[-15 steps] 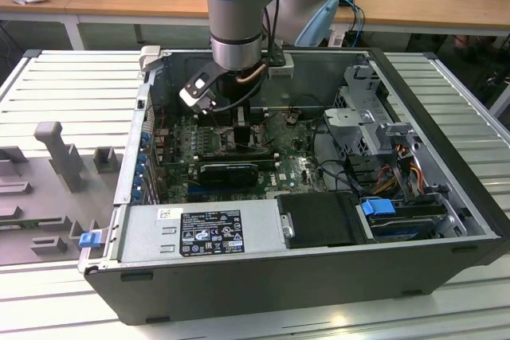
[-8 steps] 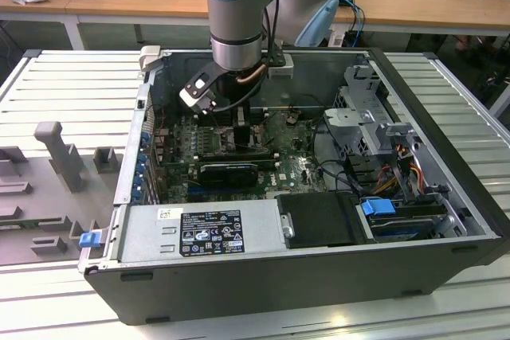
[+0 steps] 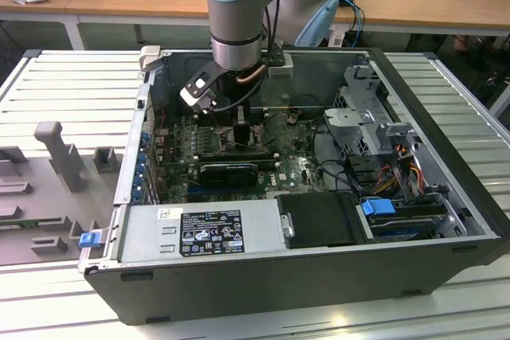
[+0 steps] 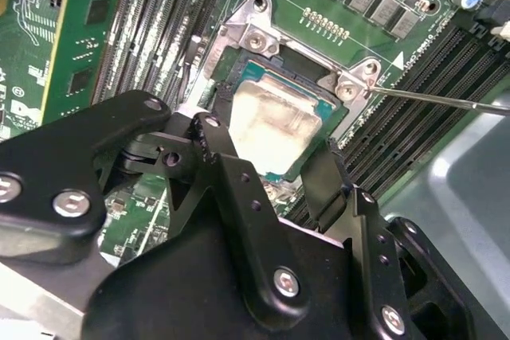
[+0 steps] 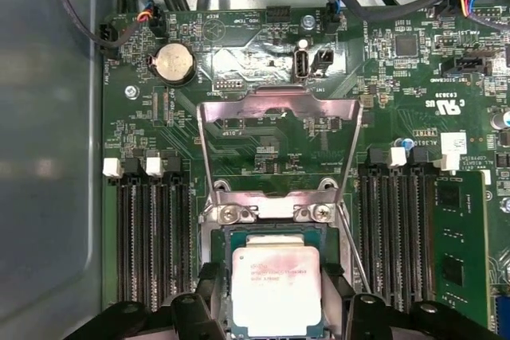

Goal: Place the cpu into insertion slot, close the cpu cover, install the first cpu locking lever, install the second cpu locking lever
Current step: 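Place the cpu into insertion slot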

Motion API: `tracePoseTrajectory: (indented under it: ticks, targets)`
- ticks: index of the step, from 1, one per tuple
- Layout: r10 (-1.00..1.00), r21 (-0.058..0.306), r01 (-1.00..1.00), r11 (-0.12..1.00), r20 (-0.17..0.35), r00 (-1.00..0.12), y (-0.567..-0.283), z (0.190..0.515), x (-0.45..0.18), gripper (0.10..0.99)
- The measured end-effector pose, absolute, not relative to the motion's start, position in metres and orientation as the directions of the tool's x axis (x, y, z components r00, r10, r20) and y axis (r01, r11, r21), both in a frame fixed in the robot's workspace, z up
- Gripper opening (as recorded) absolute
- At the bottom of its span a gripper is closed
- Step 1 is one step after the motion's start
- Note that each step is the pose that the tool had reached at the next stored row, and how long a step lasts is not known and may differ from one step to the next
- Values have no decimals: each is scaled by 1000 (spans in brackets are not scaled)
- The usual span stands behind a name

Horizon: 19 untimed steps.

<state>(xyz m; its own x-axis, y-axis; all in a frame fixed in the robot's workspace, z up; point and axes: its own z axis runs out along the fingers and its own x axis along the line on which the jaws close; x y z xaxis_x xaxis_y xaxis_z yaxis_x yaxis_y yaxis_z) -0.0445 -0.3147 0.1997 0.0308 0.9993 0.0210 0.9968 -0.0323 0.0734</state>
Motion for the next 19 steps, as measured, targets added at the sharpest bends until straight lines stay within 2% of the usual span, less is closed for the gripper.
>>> tracePoseTrajectory:
  ticks: [3, 8, 19]
  targets:
    - [999, 74, 997, -32, 17, 31, -315, 201, -44, 608]
    - [999, 75, 997, -29, -20, 31, -316, 201, -44, 608]
    - [999, 74, 997, -36, 11, 35, -315, 201, -44, 608]
